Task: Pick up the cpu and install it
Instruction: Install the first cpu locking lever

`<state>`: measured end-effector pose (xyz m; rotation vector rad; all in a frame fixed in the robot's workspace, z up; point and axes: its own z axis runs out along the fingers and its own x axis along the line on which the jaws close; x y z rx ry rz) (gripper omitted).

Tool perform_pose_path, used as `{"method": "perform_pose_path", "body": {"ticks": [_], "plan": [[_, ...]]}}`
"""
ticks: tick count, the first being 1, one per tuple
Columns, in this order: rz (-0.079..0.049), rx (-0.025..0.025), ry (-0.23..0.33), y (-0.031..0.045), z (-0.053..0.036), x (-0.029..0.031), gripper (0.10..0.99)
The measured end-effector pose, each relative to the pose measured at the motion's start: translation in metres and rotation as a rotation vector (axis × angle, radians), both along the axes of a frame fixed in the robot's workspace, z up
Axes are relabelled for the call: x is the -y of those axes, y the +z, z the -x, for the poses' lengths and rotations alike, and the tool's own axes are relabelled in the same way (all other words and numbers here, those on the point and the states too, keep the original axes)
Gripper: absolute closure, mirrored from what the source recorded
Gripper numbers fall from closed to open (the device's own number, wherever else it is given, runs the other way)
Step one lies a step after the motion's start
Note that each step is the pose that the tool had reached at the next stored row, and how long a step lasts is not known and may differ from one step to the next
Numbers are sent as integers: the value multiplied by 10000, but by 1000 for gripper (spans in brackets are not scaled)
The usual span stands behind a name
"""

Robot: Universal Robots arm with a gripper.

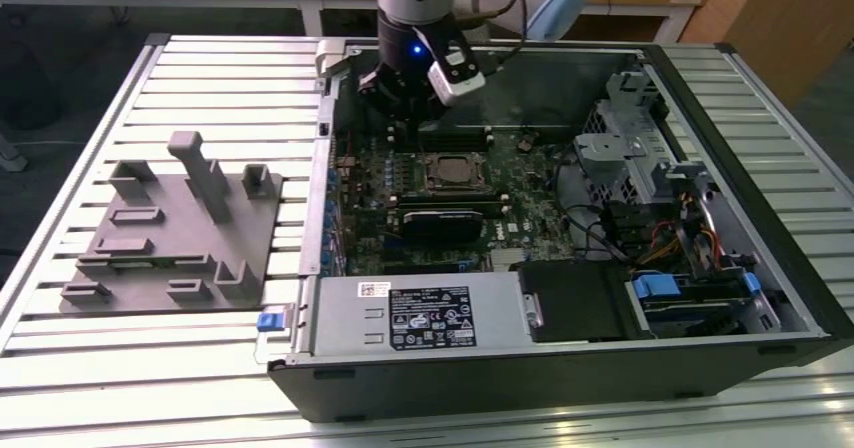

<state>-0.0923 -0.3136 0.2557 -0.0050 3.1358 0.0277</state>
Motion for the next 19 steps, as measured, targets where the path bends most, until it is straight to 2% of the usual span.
{"method": "perform_pose_path", "body": {"ticks": [5, 11, 15, 19], "plan": [[0, 0, 0, -6, 51, -75, 980], [0, -1, -1, -11, 63, -232, 980], [-2, 0, 0, -15, 32, -244, 980], [-1, -1, -1, -16, -88, -245, 980]]}}
